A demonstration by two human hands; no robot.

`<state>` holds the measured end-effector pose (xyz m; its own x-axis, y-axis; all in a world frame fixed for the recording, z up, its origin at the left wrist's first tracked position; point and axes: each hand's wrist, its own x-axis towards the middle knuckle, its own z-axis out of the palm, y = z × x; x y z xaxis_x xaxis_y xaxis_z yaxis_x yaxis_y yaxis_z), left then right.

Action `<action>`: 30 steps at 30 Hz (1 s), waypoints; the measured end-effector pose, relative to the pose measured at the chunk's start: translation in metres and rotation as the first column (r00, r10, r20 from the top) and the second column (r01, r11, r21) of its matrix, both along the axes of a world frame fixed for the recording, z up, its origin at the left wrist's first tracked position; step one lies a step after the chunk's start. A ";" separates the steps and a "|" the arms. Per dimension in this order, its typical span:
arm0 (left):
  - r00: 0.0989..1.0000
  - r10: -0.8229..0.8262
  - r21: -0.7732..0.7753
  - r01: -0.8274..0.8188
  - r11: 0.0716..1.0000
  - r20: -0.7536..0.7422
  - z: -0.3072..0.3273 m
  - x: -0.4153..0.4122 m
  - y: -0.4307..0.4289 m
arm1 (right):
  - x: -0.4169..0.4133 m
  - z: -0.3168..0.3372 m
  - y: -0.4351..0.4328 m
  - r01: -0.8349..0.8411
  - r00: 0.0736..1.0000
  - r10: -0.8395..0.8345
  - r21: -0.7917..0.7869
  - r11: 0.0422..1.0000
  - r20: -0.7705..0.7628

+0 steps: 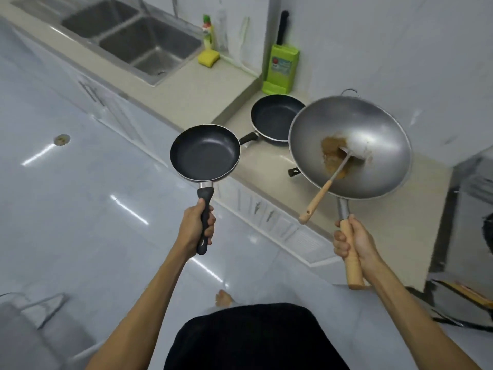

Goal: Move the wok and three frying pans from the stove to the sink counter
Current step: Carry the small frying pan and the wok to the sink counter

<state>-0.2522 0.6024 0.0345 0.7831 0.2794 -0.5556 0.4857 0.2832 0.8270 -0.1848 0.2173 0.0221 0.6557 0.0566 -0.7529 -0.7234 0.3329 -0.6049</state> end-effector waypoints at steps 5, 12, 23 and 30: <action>0.994 0.108 0.040 -0.108 0.993 -0.016 -0.002 -0.011 0.088 | 0.041 0.002 0.101 -0.143 0.990 0.142 -0.013 0.990 -0.016; 0.971 0.239 0.025 -0.239 0.971 -0.002 -0.014 0.031 0.194 | 0.115 -0.006 0.219 -0.296 0.955 0.296 -0.053 0.954 -0.008; 0.942 0.334 0.001 -0.334 0.943 -0.028 -0.009 0.177 0.385 | 0.291 -0.006 0.431 -0.443 0.897 0.441 -0.096 0.891 -0.041; 0.914 0.406 -0.005 -0.406 0.914 -0.011 -0.003 0.239 0.502 | 0.388 0.009 0.570 -0.542 0.840 0.539 -0.107 0.833 -0.058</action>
